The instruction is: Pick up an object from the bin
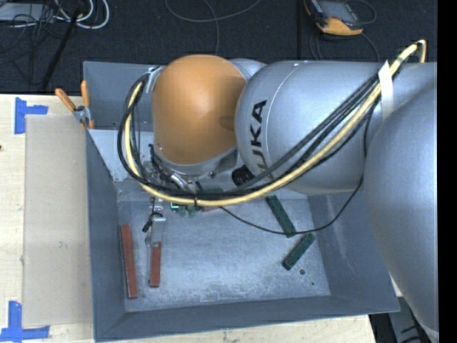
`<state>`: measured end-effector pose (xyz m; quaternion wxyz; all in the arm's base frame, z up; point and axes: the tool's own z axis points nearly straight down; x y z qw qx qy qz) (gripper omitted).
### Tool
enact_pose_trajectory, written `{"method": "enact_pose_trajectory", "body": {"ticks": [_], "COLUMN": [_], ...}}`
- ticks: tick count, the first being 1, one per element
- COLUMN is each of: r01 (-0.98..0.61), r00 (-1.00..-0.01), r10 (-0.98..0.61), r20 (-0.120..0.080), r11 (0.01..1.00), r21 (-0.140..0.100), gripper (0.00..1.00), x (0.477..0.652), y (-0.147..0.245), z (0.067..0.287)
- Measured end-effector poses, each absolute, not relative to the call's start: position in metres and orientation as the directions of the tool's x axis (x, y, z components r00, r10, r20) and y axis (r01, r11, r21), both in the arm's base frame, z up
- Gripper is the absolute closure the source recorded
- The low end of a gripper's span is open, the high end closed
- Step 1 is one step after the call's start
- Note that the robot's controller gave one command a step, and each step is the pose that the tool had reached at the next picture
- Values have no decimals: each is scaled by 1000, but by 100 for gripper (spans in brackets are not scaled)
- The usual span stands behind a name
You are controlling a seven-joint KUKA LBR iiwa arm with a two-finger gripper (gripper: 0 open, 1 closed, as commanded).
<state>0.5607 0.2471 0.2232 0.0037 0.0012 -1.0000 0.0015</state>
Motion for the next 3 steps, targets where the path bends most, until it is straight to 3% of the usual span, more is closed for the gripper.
{"method": "enact_pose_trajectory", "body": {"ticks": [1,2,3], "r01": [-233,-547,-543], "r00": [-972,-837,-840], "r10": [-233,-547,-543], "r20": [8,5,2], "r11": [972,837,840], "r21": [-1,2,1], "gripper": [0,0,100], "x": [542,548,549], "y": [201,209,209], "z": [126,68,69]}}
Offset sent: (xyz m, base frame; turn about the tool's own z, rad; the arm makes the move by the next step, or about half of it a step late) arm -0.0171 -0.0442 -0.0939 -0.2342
